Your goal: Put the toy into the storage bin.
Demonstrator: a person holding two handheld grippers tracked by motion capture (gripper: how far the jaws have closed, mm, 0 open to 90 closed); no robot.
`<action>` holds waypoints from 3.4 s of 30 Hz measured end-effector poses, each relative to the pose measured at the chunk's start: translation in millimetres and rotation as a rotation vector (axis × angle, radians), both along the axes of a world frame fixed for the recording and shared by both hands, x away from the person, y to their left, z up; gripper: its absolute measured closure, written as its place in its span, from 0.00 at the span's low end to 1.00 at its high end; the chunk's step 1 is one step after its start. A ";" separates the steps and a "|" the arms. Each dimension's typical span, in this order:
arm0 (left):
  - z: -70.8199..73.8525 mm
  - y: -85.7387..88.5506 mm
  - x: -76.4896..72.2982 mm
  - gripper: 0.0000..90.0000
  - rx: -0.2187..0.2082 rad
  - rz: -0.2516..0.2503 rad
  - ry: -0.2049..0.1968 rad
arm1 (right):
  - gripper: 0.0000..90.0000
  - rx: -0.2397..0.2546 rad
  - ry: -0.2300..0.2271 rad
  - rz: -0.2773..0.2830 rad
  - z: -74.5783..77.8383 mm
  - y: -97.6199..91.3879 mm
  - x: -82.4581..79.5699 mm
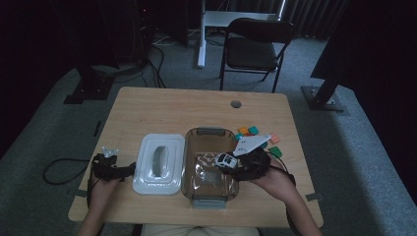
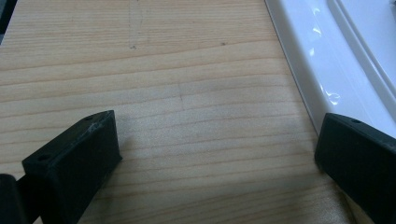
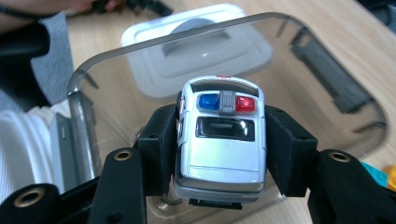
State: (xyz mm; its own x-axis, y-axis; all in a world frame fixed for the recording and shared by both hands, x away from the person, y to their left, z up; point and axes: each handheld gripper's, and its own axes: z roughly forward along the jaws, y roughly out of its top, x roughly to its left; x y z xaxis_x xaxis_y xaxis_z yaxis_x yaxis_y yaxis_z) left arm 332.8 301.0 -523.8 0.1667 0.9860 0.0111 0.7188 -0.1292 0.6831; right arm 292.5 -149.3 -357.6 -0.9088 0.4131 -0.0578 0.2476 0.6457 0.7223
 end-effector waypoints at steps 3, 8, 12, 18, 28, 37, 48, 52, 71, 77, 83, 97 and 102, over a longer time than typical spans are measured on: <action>0.0 0.0 0.0 0.00 0.000 -0.001 -0.001 | 0.53 -0.047 0.021 0.050 -3.3 12.1 1.8; 0.0 -0.1 0.0 0.00 0.000 -0.002 -0.001 | 0.53 -0.123 0.049 0.106 -12.0 28.1 2.8; -0.1 -0.1 0.0 0.01 0.000 -0.003 -0.001 | 0.53 -0.188 0.078 0.156 -22.6 41.8 4.1; -0.1 -0.1 0.0 0.01 0.000 -0.005 -0.001 | 0.53 -0.267 0.117 0.179 -34.5 55.2 8.7; 0.0 0.1 0.0 0.00 0.001 -0.016 -0.001 | 0.53 -0.409 0.178 0.215 -48.3 79.3 19.3; -0.1 0.3 -0.1 0.00 0.000 -0.018 -0.002 | 0.53 -0.535 0.166 0.227 -65.0 93.1 20.6; -0.1 0.3 -0.2 0.01 0.000 -0.019 -0.002 | 0.53 -0.653 0.172 0.259 -76.7 109.8 23.4; 0.0 0.4 -0.3 0.00 0.001 -0.020 -0.001 | 0.52 -0.664 0.186 0.261 -78.2 111.1 24.8; 0.0 0.4 -0.7 0.01 0.001 -0.022 -0.001 | 0.42 -0.566 0.216 0.188 -60.2 99.8 29.9; 0.0 0.4 -0.7 0.01 0.001 -0.022 -0.001 | 0.40 -0.479 0.218 0.153 -54.2 87.1 29.5; 0.0 0.4 -0.7 0.00 0.001 -0.022 -0.001 | 0.40 -0.381 0.209 0.117 -48.2 71.1 28.1; 0.1 0.4 -0.8 0.01 0.001 -0.022 0.000 | 0.36 -0.122 0.130 -0.013 -15.3 19.7 24.6; 0.1 0.4 -0.8 0.00 0.001 -0.022 0.000 | 0.36 -0.056 0.103 -0.082 -4.7 -4.8 24.8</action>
State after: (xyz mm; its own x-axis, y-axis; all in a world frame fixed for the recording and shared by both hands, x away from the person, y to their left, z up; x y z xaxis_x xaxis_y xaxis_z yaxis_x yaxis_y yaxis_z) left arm 332.0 301.5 -523.7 0.1882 0.9821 0.0119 0.7159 -0.1454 0.6829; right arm 317.3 -154.1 -362.3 -0.8743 0.4853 0.0092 0.3724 0.6585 0.6540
